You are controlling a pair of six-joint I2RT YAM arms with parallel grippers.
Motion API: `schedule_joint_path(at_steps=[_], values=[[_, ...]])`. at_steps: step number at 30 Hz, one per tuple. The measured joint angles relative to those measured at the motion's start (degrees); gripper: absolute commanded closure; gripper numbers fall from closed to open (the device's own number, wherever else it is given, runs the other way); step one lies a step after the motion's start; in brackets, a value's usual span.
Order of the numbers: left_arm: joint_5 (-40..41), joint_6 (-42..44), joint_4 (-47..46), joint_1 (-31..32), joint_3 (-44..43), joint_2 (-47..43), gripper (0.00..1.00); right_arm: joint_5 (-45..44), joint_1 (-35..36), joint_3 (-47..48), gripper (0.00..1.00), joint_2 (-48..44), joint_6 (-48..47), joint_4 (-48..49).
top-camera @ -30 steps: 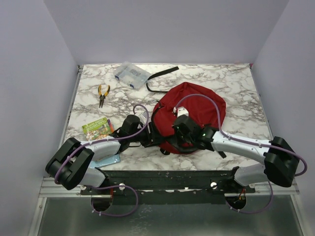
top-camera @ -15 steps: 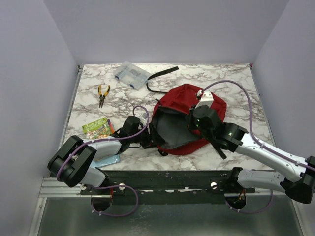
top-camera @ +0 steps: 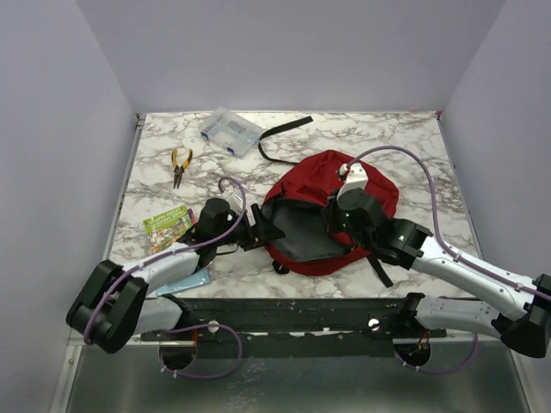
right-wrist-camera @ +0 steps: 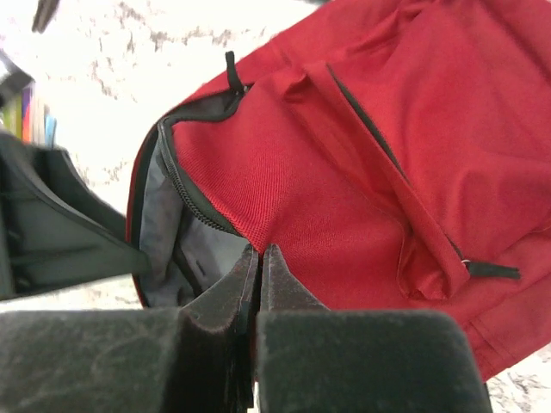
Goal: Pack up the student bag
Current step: Adjust the student bag at the center of the board.
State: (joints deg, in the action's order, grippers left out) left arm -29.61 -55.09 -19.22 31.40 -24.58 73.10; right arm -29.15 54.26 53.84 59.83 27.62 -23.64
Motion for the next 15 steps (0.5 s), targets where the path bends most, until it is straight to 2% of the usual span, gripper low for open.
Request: schedule_joint_path(at_steps=[4, 7, 10, 15], values=[[-2.25, 0.66, 0.11, -4.28, 2.23, -8.07, 0.14, 5.77, 0.02, -2.67, 0.76, 1.92, 0.22, 1.49], [-3.67, 2.34, 3.65, -7.69, 3.45, -16.11, 0.11, 11.28, 0.02, -4.63, 0.63, 3.19, 0.87, 2.8], [-3.65, 5.79, 12.13, -9.25, 1.99, -24.13, 0.08, 15.45, 0.02, -5.2, 0.49, 3.93, 1.16, 3.3], [2.01, 14.14, 31.39, -9.9, -6.95, -36.17, 0.07, 19.41, 0.02, -4.44, 0.35, 4.44, 1.49, 4.35]])
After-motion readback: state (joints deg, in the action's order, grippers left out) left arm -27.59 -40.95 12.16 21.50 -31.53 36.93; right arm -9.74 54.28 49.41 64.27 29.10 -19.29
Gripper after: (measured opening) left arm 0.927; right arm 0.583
